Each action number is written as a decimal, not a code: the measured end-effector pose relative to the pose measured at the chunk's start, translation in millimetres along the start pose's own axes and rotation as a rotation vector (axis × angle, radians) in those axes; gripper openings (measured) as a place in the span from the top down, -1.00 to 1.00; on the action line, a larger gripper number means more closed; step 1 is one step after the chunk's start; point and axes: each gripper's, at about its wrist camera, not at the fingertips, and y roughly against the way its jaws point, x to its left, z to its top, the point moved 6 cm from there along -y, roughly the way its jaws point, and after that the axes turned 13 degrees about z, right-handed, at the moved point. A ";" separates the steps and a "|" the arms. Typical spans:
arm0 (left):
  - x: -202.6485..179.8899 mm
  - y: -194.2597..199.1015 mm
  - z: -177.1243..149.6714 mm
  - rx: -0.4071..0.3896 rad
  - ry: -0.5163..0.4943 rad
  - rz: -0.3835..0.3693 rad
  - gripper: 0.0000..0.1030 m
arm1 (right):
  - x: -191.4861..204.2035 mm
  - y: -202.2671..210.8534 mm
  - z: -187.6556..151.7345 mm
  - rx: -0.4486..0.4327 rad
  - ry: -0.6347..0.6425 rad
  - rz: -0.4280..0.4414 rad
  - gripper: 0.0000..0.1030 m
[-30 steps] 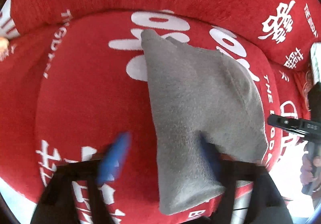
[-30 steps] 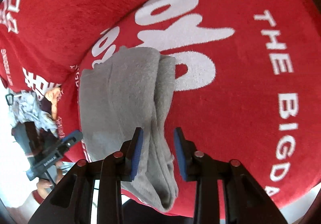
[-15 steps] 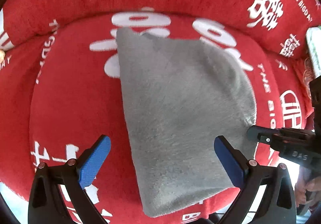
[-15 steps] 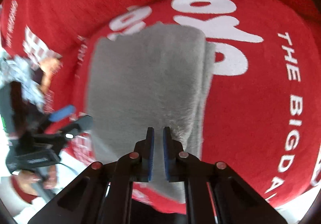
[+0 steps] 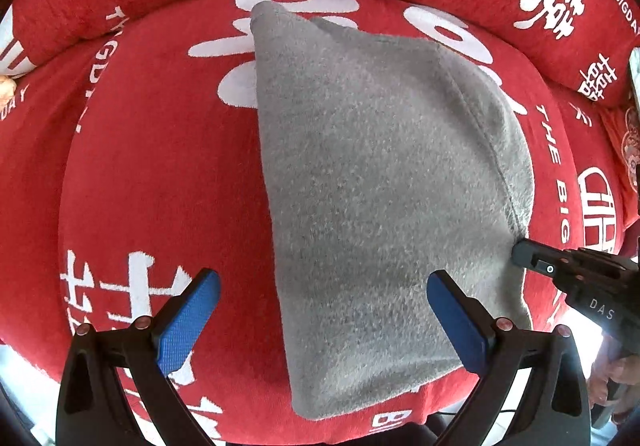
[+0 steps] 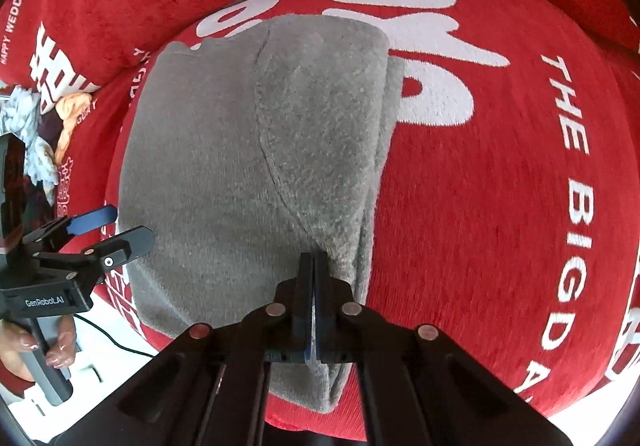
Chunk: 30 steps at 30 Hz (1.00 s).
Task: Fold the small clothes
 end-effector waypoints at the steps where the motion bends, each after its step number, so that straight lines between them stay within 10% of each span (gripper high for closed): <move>1: 0.5 0.4 -0.1 0.002 0.001 0.002 -1.00 | -0.5 0.2 -1.4 0.003 -0.005 0.000 1.00; 15: 7.7 15.6 -2.9 0.007 -0.010 0.044 -1.00 | -19.6 6.5 -26.7 0.048 -0.148 -0.017 1.00; 20: 11.6 22.1 -3.5 -0.004 0.005 0.039 -1.00 | -24.0 21.3 -24.8 -0.043 -0.286 0.133 0.77; 24: 15.6 20.9 -4.3 0.022 0.029 0.050 -1.00 | -23.2 28.5 -18.7 -0.098 -0.350 0.261 0.17; 30: 16.4 20.4 -8.2 0.058 0.035 0.029 -1.00 | -31.0 31.9 -24.7 -0.143 -0.452 0.393 0.16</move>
